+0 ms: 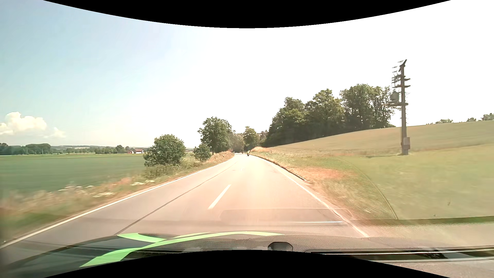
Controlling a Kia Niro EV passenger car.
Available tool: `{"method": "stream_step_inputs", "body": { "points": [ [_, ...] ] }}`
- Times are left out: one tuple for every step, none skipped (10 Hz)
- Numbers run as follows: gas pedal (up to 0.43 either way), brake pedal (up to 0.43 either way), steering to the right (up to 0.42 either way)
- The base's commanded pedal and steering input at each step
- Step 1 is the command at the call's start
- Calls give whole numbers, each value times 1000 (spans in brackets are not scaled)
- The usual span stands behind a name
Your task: Follow the waypoints while adhering to traffic rules and regulations
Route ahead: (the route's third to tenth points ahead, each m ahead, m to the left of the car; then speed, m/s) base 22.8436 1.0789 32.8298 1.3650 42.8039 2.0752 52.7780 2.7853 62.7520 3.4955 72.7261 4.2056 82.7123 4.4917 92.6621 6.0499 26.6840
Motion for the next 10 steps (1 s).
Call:
{"method": "stream_step_inputs", "body": {
  "points": [
    [197,0,-12],
    [220,0,-12],
    [228,0,-12],
    [228,0,-12],
    [240,0,-12],
    [248,0,-12],
    [260,0,-12],
    [268,0,-12],
    [268,0,-12],
    [268,0,-12]
  ]
}}
